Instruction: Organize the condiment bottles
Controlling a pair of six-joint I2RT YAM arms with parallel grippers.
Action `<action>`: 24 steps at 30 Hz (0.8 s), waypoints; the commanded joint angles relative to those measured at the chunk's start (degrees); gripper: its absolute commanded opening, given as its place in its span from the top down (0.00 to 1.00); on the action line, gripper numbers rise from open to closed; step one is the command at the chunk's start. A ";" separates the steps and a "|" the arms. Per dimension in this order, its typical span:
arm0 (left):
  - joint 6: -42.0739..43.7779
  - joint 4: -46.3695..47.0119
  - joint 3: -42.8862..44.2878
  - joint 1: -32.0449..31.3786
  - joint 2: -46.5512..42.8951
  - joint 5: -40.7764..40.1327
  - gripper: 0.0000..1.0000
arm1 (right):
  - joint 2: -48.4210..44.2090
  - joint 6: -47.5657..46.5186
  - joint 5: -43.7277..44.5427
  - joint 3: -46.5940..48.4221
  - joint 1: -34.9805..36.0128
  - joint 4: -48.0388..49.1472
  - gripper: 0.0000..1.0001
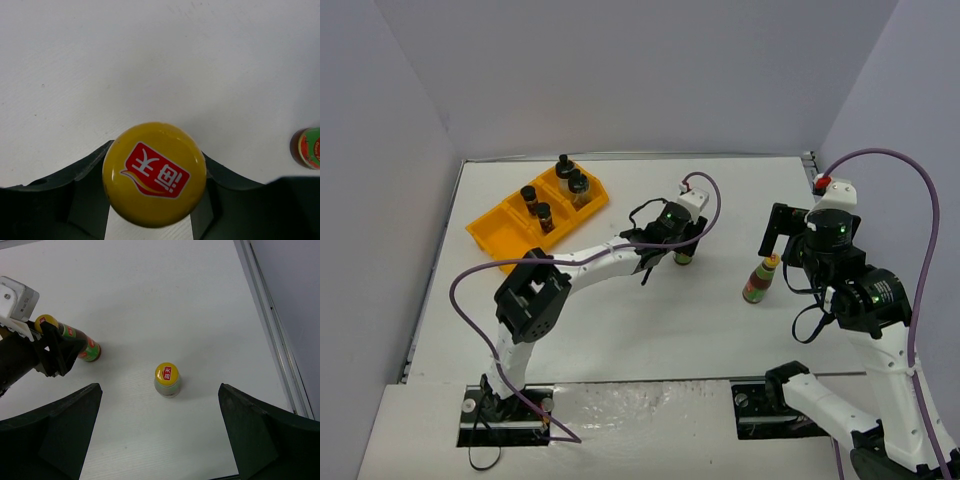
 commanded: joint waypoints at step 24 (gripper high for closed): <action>4.30 6.10 -5.25 -1.37 -20.83 -6.51 1.00 | -0.49 -0.61 0.85 -1.42 -0.31 2.79 0.00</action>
